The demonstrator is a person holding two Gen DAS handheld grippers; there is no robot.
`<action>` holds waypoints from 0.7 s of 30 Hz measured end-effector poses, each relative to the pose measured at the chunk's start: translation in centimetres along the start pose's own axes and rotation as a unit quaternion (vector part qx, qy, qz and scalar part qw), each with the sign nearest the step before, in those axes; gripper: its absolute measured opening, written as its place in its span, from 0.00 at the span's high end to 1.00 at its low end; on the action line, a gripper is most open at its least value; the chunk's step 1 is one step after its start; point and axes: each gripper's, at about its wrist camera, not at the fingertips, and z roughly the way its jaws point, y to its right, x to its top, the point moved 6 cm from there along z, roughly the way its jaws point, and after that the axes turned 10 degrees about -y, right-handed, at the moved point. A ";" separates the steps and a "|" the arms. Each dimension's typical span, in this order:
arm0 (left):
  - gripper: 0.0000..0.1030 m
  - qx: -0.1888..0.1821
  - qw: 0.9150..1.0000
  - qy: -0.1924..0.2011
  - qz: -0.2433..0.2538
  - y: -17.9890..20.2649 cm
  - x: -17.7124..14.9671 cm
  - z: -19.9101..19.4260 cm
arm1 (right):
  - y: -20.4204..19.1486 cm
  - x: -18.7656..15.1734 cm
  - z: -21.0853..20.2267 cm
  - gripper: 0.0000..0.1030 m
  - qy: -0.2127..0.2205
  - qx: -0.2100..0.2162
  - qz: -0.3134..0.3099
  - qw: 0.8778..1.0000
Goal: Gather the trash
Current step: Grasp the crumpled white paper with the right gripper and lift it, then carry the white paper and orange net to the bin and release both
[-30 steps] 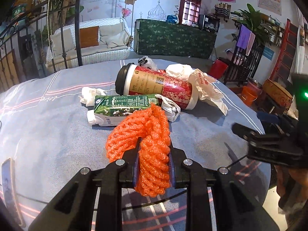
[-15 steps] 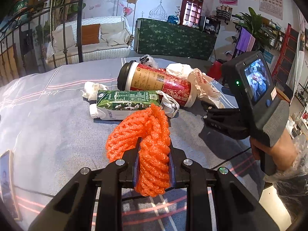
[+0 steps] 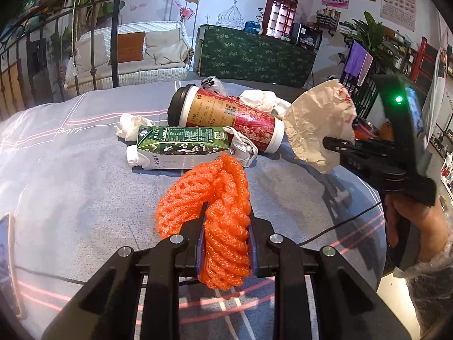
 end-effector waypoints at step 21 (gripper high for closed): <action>0.77 -0.054 0.995 0.018 0.078 8.1 -1.0 -1.4 | 6.8 -10.6 -8.7 0.94 0.020 0.027 0.154 0.988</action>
